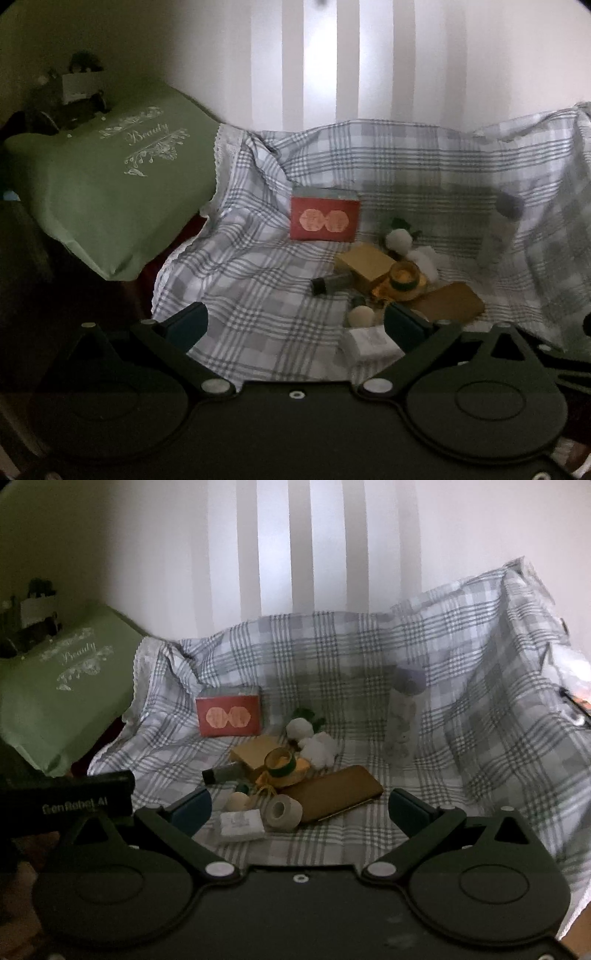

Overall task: Organize soft objects
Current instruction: 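Grasp the white tape roll with the right tool while the left tool approaches the packet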

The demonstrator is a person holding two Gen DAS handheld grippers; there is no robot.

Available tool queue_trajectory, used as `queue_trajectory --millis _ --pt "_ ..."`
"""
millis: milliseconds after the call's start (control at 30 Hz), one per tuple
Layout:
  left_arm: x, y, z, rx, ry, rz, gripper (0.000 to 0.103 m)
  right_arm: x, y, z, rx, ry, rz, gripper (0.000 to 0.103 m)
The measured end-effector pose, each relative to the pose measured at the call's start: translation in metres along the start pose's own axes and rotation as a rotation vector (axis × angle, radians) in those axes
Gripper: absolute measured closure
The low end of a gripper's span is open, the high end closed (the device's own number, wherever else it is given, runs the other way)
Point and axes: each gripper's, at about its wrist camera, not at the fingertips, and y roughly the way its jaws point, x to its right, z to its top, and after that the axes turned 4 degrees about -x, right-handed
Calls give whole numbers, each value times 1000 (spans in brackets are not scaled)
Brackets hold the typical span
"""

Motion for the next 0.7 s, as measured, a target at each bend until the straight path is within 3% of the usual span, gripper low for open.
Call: queue_trajectory --millis 267,500,700 --pt "9 57 7 -120 31 1 6 14 70 5 -210 46 16 2" --pt "25 108 3 -278 73 2 6 27 140 -9 -491 124 22 17" --pt "33 139 0 -361 99 24 6 39 182 -23 -638 201 17 23"
